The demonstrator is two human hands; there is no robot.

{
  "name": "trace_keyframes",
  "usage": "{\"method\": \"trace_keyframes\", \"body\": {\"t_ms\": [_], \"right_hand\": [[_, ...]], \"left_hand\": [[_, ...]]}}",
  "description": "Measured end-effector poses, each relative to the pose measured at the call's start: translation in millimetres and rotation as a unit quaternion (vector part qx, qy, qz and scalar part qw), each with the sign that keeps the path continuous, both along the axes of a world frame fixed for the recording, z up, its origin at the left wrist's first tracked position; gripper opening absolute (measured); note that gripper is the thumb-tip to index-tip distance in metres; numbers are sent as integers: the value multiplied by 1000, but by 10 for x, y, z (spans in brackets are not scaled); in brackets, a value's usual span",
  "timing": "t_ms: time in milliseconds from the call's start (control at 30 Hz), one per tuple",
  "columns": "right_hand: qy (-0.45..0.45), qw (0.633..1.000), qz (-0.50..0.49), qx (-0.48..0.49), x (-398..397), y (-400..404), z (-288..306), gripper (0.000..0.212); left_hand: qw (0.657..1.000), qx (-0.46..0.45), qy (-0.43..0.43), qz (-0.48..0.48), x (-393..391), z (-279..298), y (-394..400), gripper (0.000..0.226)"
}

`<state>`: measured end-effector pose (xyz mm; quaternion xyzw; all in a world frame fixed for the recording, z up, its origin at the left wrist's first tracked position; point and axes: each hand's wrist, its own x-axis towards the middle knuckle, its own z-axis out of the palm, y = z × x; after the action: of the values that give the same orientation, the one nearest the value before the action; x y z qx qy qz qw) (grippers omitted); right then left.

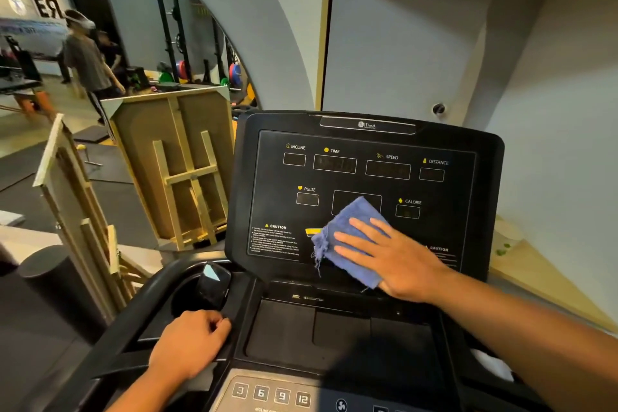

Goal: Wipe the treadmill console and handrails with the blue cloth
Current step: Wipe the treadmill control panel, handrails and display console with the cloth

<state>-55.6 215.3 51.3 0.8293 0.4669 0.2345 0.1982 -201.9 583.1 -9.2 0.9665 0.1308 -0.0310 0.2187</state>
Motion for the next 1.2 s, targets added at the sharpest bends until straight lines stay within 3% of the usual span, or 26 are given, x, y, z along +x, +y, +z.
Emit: {"method": "trace_keyframes", "body": {"t_ms": [100,167,233,333,400,467,533,600,700,767,800,867,933,1000,1067,1200], "right_hand": [[-26,983,-98,151,307,-93,529,87],[-41,939,-194,280,392,-65,787,75],[-48,920,-220,321,342,162,716,71],[-16,981,-74,176,47,505,98,86],[9,998,-21,65,-85,448,-155,85],[-6,999,-4,37,-6,263,-52,88],[-30,995,-52,82,134,118,168,98],[-48,968,-144,200,303,-21,482,105],[-92,876,-273,388,470,-239,894,85],[-98,821,-328,457,472,-189,920,79],[-97,817,-328,464,439,-100,844,80],[-71,878,-259,397,312,132,545,89],[-49,954,-164,248,172,200,290,95],[-61,977,-136,155,210,-38,372,93],[-72,951,-196,227,349,-368,590,93],[-63,842,-301,444,421,-777,883,70]], "left_hand": [[1000,2,-2,3,20,-12,13,38],[1000,2,1,7,22,-22,13,37],[1000,4,3,11,15,-23,11,37],[1000,8,-3,5,4,8,6,38],[1000,3,1,-1,5,37,5,38],[1000,-4,9,1,13,38,15,37],[1000,-6,13,7,21,29,31,37],[1000,-7,16,10,31,26,33,36],[1000,-11,19,12,38,20,27,35],[1000,-11,20,15,46,23,23,33],[1000,-9,21,15,47,30,20,32],[1000,-9,22,10,51,35,14,32],[1000,-13,24,10,58,33,8,31],[1000,-12,22,19,72,28,16,30],[999,-11,24,23,73,5,33,29],[999,-8,33,25,97,-51,60,26]]}}
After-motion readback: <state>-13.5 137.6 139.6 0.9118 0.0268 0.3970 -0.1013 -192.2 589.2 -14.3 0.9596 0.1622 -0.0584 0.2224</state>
